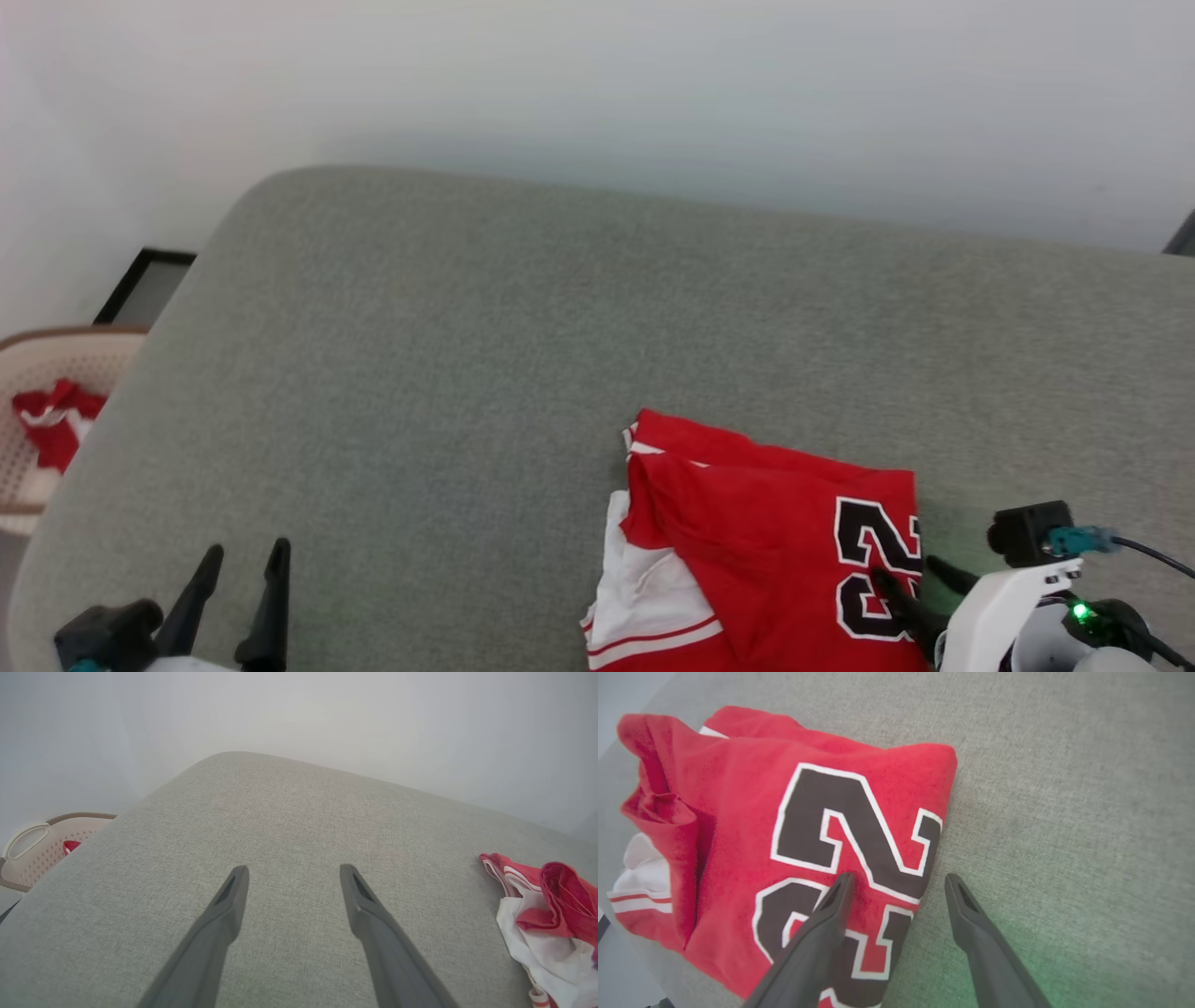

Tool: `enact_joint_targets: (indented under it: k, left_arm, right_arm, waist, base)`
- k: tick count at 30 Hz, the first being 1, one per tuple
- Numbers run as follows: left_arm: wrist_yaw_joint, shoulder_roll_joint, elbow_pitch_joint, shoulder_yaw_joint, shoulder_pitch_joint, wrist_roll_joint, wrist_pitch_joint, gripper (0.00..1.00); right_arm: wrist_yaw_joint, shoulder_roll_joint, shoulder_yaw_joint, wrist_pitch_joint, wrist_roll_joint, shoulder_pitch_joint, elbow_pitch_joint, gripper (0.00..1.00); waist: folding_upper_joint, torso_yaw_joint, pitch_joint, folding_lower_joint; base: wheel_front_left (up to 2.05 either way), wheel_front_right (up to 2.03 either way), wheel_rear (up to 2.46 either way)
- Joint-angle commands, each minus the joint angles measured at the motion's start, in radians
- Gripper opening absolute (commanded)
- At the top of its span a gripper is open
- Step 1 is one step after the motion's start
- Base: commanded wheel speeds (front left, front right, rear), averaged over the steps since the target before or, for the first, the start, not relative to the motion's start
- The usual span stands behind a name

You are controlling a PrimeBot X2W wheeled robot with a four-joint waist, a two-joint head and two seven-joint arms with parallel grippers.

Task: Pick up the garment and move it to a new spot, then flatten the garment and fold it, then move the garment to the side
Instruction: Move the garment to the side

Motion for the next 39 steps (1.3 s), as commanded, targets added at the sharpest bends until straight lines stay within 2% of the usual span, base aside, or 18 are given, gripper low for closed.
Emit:
enact_joint_targets:
  k: [1, 10, 11, 12, 21, 28, 39]
  left_arm:
    - [-0.004, -0.003, 0.002, -0.003, -0.016, -0.002, 0.000, 1.00]
    - [-0.010, -0.013, 0.023, -0.021, -0.052, 0.001, -0.005, 1.00]
    - [-0.010, -0.014, 0.026, -0.021, -0.053, 0.000, -0.006, 1.00]
    - [-0.011, -0.014, 0.028, -0.022, -0.054, -0.001, -0.006, 1.00]
    - [-0.012, -0.011, 0.035, -0.019, -0.063, -0.001, -0.010, 1.00]
    - [-0.014, -0.006, 0.030, -0.028, -0.078, 0.005, -0.011, 1.00]
    - [-0.030, 0.015, 0.026, -0.059, -0.128, 0.011, -0.006, 1.00]
  right_arm:
    - [-0.002, 0.007, 0.000, 0.014, 0.004, -0.012, 0.013, 1.00]
    - [-0.002, 0.068, -0.012, 0.162, 0.022, -0.050, 0.150, 1.00]
    - [-0.002, 0.075, -0.008, 0.173, 0.027, -0.052, 0.156, 0.44]
    - [-0.002, 0.081, -0.005, 0.189, 0.032, -0.051, 0.161, 0.00]
    - [-0.002, 0.061, -0.033, 0.199, 0.017, -0.080, 0.124, 0.00]
    - [-0.003, 0.005, -0.087, 0.213, -0.007, -0.127, 0.068, 0.00]
    - [-0.002, -0.160, -0.126, 0.260, -0.065, -0.234, 0.021, 0.00]
  waist:
    - [0.0000, 0.027, 0.029, 0.0000]
    - [0.0000, 0.053, 0.060, 0.0000]
    - [0.0000, 0.053, 0.061, 0.0000]
    - [0.0000, 0.053, 0.061, 0.0000]
    - [0.0000, 0.029, 0.062, 0.0000]
    - [0.0000, -0.017, 0.064, 0.0000]
    - [0.0000, -0.140, 0.093, 0.0000]
  base:
    - [0.00, 0.00, 0.00]
    - [0.00, 0.00, 0.00]
    - [0.00, 0.00, 0.00]
    - [0.00, 0.00, 0.00]
    - [0.00, 0.00, 0.00]
    - [0.00, 0.00, 0.00]
    - [0.00, 0.00, 0.00]
